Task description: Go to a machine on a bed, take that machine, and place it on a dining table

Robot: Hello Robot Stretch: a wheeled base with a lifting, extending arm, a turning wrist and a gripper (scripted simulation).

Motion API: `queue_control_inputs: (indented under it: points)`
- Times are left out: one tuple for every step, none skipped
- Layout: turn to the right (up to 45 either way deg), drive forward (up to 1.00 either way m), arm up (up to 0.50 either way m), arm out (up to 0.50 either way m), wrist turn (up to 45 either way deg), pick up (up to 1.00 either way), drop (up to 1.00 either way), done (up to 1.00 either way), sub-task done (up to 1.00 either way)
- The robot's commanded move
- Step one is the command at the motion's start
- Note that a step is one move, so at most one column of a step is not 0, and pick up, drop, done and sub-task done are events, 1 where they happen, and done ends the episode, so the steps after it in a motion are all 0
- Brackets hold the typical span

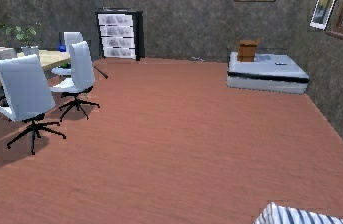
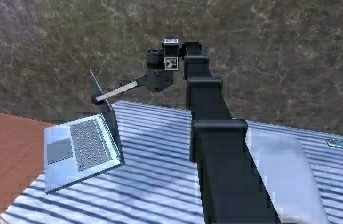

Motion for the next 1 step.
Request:
queue_control_inputs:
  points:
    - [0.0,0.0,0.0,0.0,-45.0,0.0,0.0,0.0,0.0]
